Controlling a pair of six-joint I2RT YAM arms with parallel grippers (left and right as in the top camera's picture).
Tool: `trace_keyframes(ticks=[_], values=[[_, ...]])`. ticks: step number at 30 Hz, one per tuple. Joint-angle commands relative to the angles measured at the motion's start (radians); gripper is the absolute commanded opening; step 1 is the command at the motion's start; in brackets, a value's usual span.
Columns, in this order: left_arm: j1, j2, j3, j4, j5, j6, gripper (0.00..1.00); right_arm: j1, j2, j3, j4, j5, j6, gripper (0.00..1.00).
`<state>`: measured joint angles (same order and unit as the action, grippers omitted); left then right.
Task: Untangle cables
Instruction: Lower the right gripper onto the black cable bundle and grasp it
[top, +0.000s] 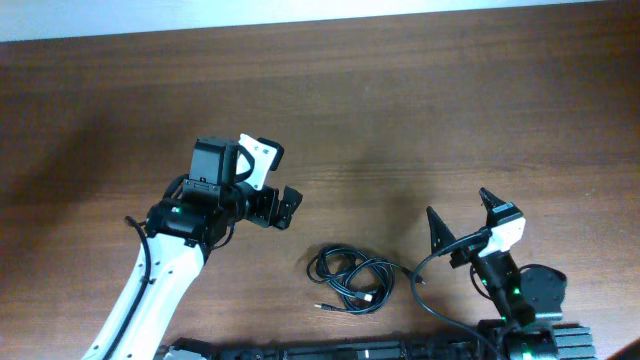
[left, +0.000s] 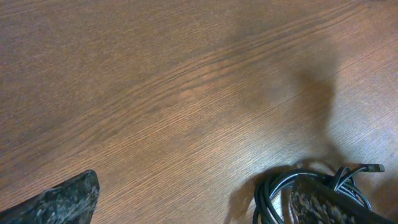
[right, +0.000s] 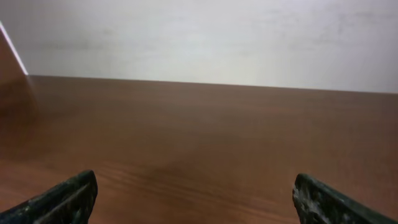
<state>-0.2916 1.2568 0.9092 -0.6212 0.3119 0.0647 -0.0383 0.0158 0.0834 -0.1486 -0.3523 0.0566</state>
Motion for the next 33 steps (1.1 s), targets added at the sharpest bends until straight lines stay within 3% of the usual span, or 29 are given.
trace_keyframes(ticks=[1, 11, 17, 22, 28, 33], values=[[-0.003, 0.003, 0.022, 0.0, 0.015, 0.019, 0.99, 0.004, 0.032, 0.139, -0.048, -0.031, 0.0, 0.99], [-0.003, 0.003, 0.022, -0.004, 0.015, 0.019, 0.99, 0.005, 0.465, 0.555, -0.428, -0.047, -0.133, 0.99], [-0.003, 0.003, 0.022, -0.004, 0.015, 0.019, 0.99, 0.005, 0.726, 0.742, -0.644, -0.217, -0.27, 0.99], [-0.003, 0.003, 0.022, -0.008, 0.014, 0.02, 0.99, 0.006, 0.89, 0.811, -0.736, -0.254, -0.309, 0.99], [-0.002, 0.003, 0.022, -0.011, -0.01, 0.02, 0.99, 0.008, 1.02, 0.817, -0.829, -0.36, -0.498, 0.99], [-0.002, 0.003, 0.022, -0.008, -0.082, 0.019, 0.99, 0.096, 1.095, 0.817, -0.822, -0.38, -0.505, 0.99]])
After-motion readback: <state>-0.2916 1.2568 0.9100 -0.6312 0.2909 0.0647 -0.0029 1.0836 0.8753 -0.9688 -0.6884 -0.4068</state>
